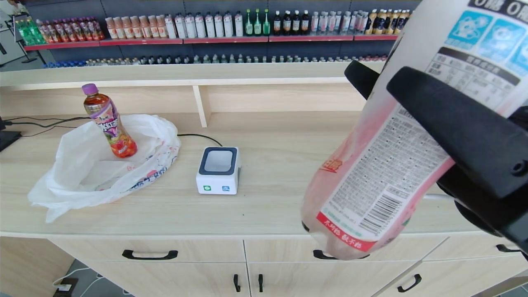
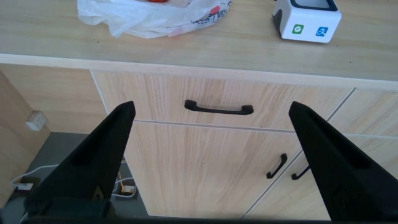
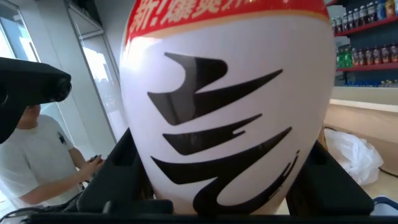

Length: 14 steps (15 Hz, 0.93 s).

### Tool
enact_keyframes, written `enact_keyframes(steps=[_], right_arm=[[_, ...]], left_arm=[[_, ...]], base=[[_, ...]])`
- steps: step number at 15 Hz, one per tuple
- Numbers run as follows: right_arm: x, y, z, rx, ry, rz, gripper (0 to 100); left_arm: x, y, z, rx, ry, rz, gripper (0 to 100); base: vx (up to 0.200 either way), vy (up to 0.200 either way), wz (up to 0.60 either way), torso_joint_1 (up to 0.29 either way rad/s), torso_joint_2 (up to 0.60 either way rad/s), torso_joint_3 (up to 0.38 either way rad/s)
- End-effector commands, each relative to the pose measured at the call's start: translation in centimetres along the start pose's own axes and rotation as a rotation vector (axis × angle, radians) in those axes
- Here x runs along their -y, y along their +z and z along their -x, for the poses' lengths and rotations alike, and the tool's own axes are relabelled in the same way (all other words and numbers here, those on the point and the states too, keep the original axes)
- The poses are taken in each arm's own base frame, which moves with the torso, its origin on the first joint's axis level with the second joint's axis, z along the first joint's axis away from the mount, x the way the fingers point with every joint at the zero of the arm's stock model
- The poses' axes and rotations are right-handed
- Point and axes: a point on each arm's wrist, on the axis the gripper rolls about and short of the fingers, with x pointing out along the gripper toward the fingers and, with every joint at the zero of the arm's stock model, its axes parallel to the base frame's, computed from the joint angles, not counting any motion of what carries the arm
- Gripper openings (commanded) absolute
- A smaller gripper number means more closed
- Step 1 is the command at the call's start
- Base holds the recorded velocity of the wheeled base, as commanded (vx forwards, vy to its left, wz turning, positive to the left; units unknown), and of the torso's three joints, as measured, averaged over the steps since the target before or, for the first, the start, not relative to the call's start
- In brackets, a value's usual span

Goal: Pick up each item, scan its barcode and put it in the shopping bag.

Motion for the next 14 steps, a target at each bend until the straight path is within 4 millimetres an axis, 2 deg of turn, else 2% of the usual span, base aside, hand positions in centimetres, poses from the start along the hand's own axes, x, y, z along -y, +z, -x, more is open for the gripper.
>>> enact_keyframes(steps=[1,3,6,10,14], right_arm=[[1.0,-0.9,-1.0,-0.013,0.004,0.000,0],[1.8,-0.5,-2.5,0.017,0.035,0.032,0],[1.8,-0.4,-2.8,0.019,0.054,0.043,0],[1.8,0.7,-3.2,0.008,0.038,0.068,0],[1.9,-1.1,-1.9,-0.051,-0.017,0.159,0]], left_arm=[[0.0,0.0,0.0,0.001,0.000,-0.001,100],[0.0,0.0,0.0,-0.002,0.000,0.001,100],[0.0,0.0,0.0,0.001,0.000,0.001,100],[0.0,0.0,0.0,-0.002,0.000,0.001,100],[0.0,0.0,0.0,0.000,0.000,0.001,100]], base=[[0.000,0.000,0.00,0.000,0.00,0.000],[0.000,0.000,0.00,0.000,0.00,0.000],[0.000,0.000,0.00,0.000,0.00,0.000],[0.000,0.000,0.00,0.000,0.00,0.000],[0.000,0.000,0.00,0.000,0.00,0.000]])
